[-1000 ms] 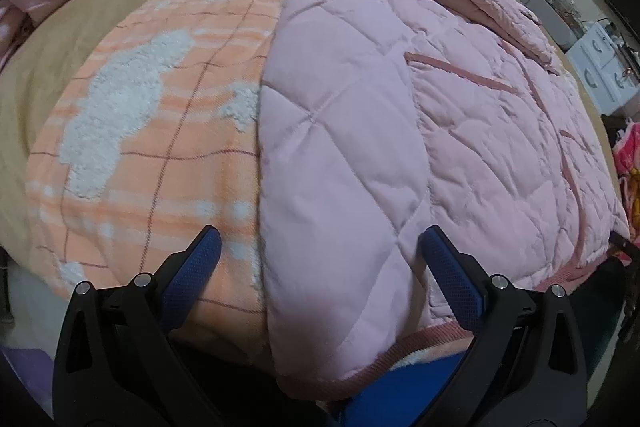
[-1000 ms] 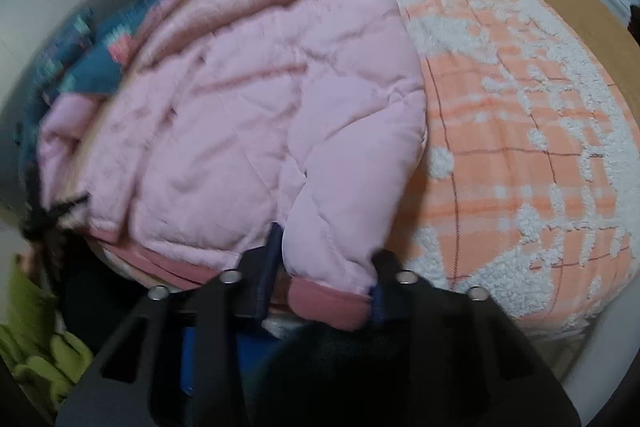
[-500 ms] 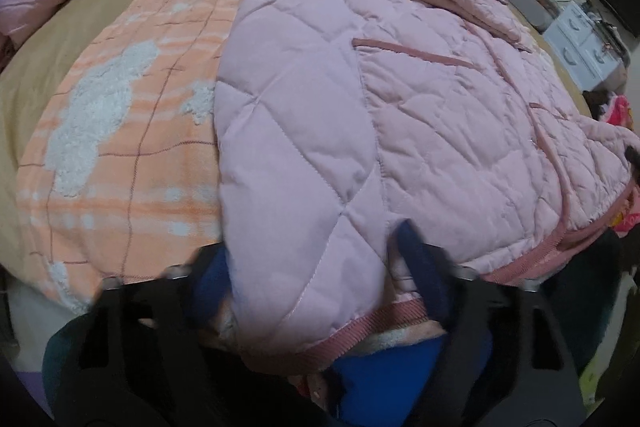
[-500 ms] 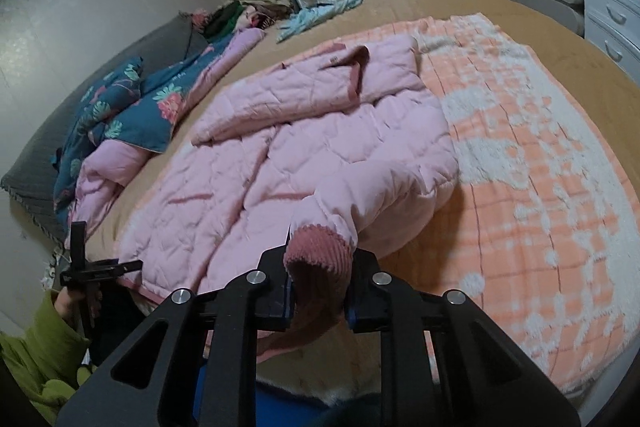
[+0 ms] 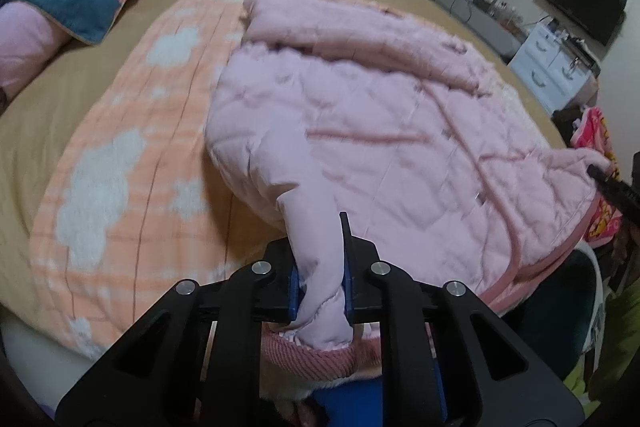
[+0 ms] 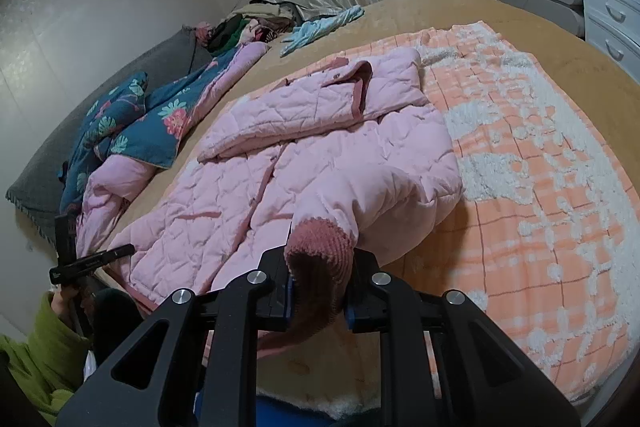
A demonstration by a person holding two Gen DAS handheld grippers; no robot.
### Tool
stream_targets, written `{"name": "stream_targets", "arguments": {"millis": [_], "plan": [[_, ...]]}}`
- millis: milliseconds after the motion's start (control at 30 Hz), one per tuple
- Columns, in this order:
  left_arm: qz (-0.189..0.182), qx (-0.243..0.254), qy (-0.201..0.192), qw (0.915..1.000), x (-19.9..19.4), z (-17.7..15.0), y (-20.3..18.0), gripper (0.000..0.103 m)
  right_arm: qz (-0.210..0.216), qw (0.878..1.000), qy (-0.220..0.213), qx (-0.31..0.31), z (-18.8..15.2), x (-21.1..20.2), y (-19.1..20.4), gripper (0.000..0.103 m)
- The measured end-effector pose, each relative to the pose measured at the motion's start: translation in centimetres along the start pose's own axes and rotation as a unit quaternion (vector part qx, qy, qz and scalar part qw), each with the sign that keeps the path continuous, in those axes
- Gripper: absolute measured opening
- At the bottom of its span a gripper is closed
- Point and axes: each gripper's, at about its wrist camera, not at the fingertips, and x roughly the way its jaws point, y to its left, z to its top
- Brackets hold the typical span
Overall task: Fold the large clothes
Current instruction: 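Lift the hem with both tools and fold it over toward the collar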
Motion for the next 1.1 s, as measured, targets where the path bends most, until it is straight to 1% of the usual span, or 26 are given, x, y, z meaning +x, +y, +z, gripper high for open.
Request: {"name": "stream_targets", "arguments": {"millis": [67, 167, 567, 800, 1100], "plan": [[0.005, 0.010, -0.014, 0.9998, -0.4, 0.9, -0.6, 0.008, 0.000, 1.000, -0.004, 0.001, 0.4, 0.0, 0.1, 0.016], [0.001, 0.014, -0.031, 0.9994, -1.0, 2.0, -1.3, 0.008, -0.001, 1.000, -0.012, 0.000, 1.2, -0.1, 0.3, 0.016], [-0.009, 0.023, -0.077, 0.9967, -2.5, 5.7, -2.9, 0.008, 0.009, 0.999, -0.037, -0.007, 5.0, -0.2, 1.4, 0.015], [-0.014, 0.022, -0.098, 0.9949, -3.0, 8.1, -3.0, 0.008, 0.010, 0.999, -0.052, 0.004, 7.6, -0.4, 1.5, 0.014], [-0.021, 0.003, -0.118, 0.9928, -3.5, 10.9, -2.4, 0.008, 0.014, 0.997, -0.076, 0.022, 10.8, 0.1, 1.5, 0.014]]}}
